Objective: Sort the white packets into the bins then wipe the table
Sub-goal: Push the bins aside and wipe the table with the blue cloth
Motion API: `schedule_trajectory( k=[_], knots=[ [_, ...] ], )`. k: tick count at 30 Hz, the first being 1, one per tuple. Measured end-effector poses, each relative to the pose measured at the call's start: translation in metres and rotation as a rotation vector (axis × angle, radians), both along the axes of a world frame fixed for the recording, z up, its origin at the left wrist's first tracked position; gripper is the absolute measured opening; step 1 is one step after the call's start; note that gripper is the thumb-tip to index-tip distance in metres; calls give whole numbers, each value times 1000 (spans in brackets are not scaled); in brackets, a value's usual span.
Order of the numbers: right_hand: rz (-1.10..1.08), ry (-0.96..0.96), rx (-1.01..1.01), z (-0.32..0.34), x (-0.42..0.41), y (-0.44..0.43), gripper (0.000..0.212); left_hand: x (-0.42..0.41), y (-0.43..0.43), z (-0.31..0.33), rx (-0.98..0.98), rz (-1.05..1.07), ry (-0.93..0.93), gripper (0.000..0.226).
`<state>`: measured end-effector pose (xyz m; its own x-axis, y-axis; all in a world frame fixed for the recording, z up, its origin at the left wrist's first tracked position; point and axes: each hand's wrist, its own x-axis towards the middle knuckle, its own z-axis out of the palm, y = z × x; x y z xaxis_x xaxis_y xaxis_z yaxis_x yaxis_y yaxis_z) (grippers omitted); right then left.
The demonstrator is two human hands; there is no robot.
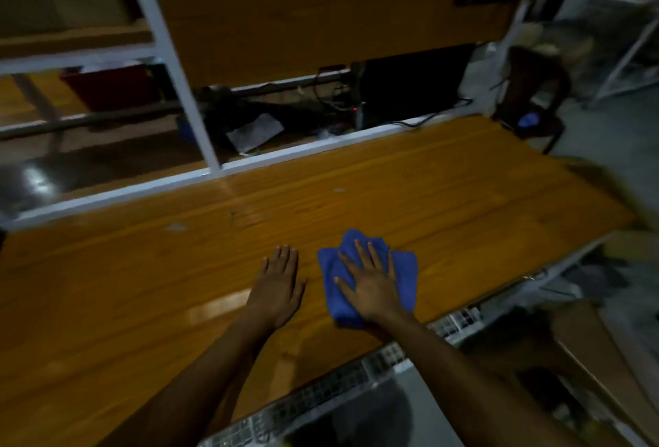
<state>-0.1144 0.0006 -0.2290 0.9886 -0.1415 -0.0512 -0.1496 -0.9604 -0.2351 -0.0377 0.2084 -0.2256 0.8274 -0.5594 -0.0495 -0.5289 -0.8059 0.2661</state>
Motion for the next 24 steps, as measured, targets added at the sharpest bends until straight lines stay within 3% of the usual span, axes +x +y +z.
schedule_trajectory(
  k=[12,24],
  knots=[
    [-428,-74,108,4,-51,-116,99,9,-192,-4,-28,-440,26,85],
    [-676,-242,231,-9,-70,-308,100,-20,-418,-5,-49,-643,59,81]
  ],
)
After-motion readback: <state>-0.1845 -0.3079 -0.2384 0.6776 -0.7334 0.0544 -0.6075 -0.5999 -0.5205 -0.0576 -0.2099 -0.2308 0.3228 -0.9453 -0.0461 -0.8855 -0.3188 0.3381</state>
